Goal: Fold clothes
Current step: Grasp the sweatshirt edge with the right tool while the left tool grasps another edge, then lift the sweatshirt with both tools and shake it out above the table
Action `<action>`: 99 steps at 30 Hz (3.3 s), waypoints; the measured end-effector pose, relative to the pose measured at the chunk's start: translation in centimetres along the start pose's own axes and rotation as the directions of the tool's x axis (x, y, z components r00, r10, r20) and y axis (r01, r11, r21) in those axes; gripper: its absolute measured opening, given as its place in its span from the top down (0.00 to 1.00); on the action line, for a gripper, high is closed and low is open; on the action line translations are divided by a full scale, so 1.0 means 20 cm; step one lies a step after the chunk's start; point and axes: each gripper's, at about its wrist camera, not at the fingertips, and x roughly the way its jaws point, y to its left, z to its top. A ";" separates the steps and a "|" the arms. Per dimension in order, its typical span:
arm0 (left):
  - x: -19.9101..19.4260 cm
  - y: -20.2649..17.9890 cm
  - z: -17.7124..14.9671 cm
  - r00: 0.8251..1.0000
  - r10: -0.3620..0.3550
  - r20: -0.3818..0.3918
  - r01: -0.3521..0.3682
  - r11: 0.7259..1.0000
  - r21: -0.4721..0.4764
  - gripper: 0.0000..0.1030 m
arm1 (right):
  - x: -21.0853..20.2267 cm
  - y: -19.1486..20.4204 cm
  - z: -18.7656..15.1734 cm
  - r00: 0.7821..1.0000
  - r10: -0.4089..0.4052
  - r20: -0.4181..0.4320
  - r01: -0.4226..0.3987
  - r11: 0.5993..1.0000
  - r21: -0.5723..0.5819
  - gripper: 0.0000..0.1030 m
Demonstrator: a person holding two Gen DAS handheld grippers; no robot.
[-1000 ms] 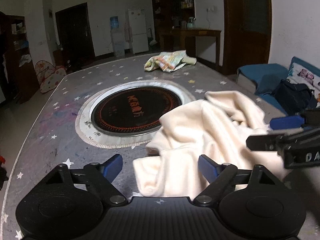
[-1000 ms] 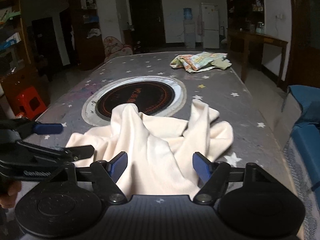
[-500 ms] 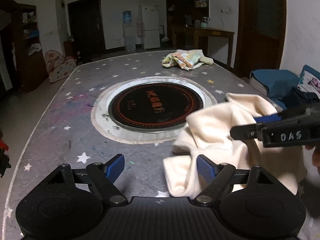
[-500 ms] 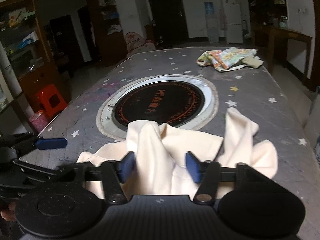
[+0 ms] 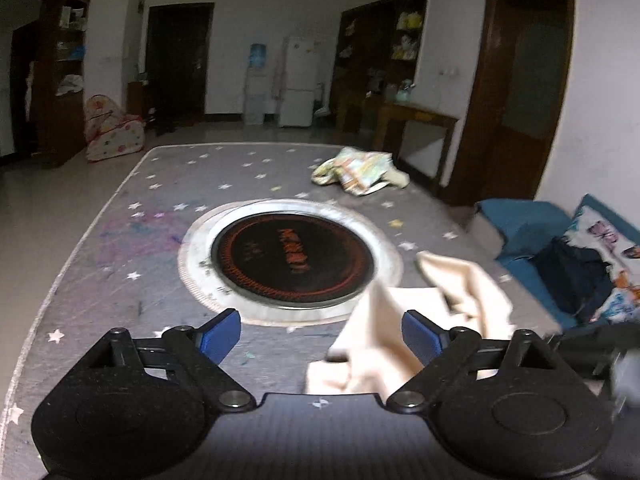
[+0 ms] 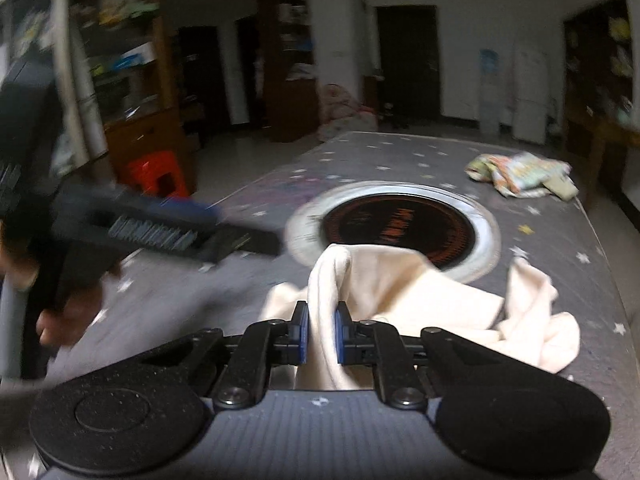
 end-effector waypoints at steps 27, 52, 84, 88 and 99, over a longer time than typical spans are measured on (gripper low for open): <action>0.35 -0.10 0.05 0.992 0.027 -0.124 -0.018 0.997 0.068 0.11 | -0.21 -0.37 -0.06 0.971 -0.240 -0.008 0.238 0.958 0.162 0.71; 0.50 -0.13 0.03 0.971 -0.047 -0.233 0.071 0.993 0.097 0.95 | 0.09 -0.66 -0.08 0.973 -0.219 -0.073 0.230 0.925 0.302 0.88; 0.36 -0.11 -0.02 0.983 -0.049 -0.178 0.071 0.990 0.121 0.96 | -0.03 -0.52 -0.24 0.988 -0.136 -0.078 0.155 0.926 0.344 0.93; 0.35 -0.09 -0.03 0.982 -0.043 -0.184 0.066 0.991 0.119 0.96 | -0.02 -0.41 -0.22 0.995 -0.083 -0.054 0.095 0.951 0.294 0.96; 0.37 -0.16 0.02 0.981 -0.074 -0.179 0.099 0.986 0.132 0.78 | -0.05 -0.58 -0.17 0.970 -0.241 -0.023 0.236 0.921 0.309 0.77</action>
